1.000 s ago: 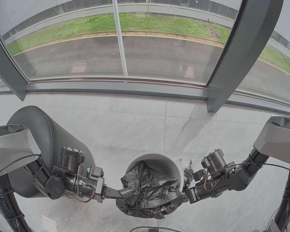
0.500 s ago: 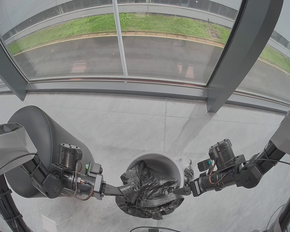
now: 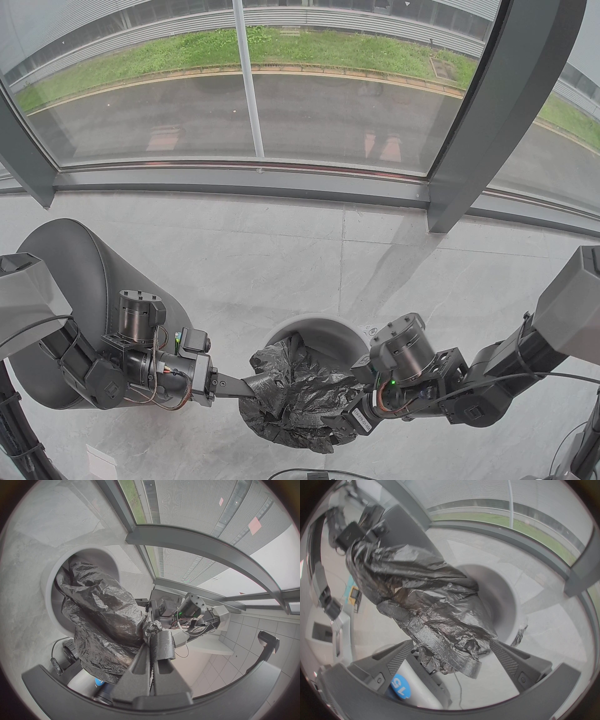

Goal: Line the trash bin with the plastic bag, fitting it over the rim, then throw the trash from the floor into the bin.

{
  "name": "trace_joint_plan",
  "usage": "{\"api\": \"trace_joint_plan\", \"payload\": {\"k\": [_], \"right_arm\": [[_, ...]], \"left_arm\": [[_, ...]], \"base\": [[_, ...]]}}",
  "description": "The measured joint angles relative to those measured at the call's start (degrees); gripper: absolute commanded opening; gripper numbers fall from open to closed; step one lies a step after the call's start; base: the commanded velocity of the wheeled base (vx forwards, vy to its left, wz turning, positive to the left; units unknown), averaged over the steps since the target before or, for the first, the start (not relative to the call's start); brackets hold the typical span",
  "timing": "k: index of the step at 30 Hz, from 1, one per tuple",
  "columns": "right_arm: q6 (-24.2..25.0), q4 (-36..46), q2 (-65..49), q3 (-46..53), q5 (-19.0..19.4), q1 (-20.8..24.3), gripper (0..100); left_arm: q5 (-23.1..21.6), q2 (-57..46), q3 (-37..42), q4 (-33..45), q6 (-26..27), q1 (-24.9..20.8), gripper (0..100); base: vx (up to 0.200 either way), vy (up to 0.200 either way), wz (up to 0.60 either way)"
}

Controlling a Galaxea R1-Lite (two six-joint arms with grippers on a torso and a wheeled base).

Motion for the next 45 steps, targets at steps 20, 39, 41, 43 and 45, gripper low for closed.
{"api": "trace_joint_plan", "payload": {"k": [20, 39, 41, 43, 45], "right_arm": [[-10.9, 1.5, 5.2, 0.9, -16.2, 4.5, 100], [-16.1, 1.1, 8.6, -3.6, -20.1, 6.6, 100], [-16.3, 1.2, 9.1, -4.6, -20.1, 6.6, 100], [-16.3, 1.3, 9.6, -5.2, -20.0, 6.6, 0], [-16.3, 1.3, 10.1, -5.9, -20.0, 6.5, 0]], "left_arm": [[0.0, 0.7, -0.2, -0.2, 0.1, 0.1, 0], [-0.1, 0.7, 0.2, -0.3, 0.5, 0.1, 0], [-0.1, 0.7, 0.2, -0.3, 0.5, 0.1, 0], [-0.1, 0.7, 0.3, -0.3, 0.5, 0.1, 0], [-0.1, 0.7, 0.3, -0.3, 0.5, 0.1, 0]], "base": [[0.000, 0.000, 0.00], [0.000, 0.000, 0.00], [0.000, 0.000, 0.00], [0.000, 0.000, 0.00], [0.000, 0.000, 0.00]]}}
